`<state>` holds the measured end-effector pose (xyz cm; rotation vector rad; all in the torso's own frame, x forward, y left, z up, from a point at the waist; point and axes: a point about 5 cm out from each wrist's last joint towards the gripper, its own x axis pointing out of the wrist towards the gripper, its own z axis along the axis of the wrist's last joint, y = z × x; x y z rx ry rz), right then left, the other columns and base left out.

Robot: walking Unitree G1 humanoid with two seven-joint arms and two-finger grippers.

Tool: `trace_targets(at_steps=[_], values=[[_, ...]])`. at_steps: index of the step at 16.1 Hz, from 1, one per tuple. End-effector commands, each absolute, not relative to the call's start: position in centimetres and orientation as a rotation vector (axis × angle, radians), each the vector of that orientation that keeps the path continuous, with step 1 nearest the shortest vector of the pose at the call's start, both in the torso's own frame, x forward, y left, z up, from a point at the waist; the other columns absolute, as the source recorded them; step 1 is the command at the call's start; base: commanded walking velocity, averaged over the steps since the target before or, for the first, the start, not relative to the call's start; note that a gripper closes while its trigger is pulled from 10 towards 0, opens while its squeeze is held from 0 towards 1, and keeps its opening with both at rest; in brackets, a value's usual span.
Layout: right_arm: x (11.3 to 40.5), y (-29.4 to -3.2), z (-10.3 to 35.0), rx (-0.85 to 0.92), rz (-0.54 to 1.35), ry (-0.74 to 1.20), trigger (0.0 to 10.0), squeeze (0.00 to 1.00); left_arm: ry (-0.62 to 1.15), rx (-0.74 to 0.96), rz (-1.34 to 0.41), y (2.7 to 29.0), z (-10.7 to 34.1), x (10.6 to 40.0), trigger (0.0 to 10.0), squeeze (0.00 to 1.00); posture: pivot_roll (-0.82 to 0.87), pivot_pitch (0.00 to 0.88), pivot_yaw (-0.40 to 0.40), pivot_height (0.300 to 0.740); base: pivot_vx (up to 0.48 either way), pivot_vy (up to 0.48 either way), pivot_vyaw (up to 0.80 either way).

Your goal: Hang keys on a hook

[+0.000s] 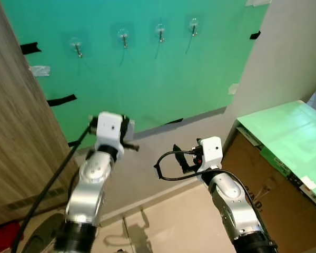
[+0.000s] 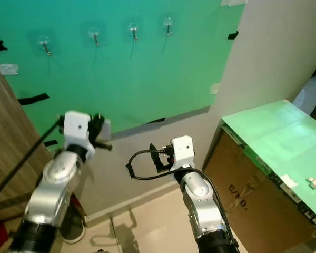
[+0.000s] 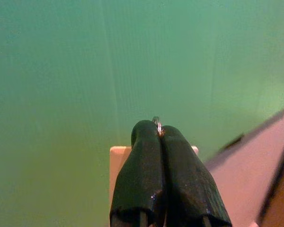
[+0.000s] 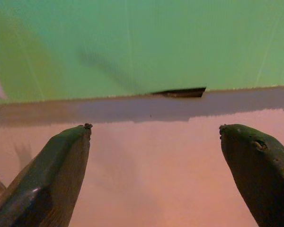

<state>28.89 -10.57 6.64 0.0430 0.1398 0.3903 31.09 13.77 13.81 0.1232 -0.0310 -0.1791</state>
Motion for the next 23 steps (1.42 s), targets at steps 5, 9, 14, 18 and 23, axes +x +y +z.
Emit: trace_targets(at_steps=[5, 9, 14, 18, 23], values=[[29.9, -10.9, 7.5, 0.037, 0.346, 0.104, 10.0, 0.0, -0.035, 0.111, -0.159, 13.5, 13.8, 31.0, 10.0, 0.0, 0.05, 0.0, -0.012, 0.74, 0.0, 0.0, 0.0], [29.9, -10.9, 7.9, 0.037, 0.38, 0.081, 10.0, 0.0, -0.1, 0.11, -0.194, 12.8, 14.5, 30.5, 10.0, 0.0, 0.05, 0.0, -0.021, 0.74, 0.0, 0.0, 0.42], [29.9, -10.5, 7.8, 0.033, 0.417, 0.09, 10.0, 0.0, -0.138, 0.135, -0.287, 10.7, 16.2, 30.8, 10.0, 0.0, 0.05, 0.0, -0.022, 0.74, 0.0, 0.0, 0.53], [29.7, -9.9, 7.6, 0.039, 0.45, 0.102, 10.0, 0.0, -0.176, 0.162, -0.262, 11.5, 18.7, 33.4, 10.0, 0.0, 0.05, 0.0, -0.028, 0.74, 0.0, 0.0, 0.51], [29.8, -10.5, 7.7, 0.059, 0.416, 0.093, 10.0, 0.0, -0.299, 0.084, -0.248, 13.5, 25.2, 36.3, 10.0, 0.0, 0.03, 0.0, -0.016, 0.74, 0.0, 0.0, 0.22]])
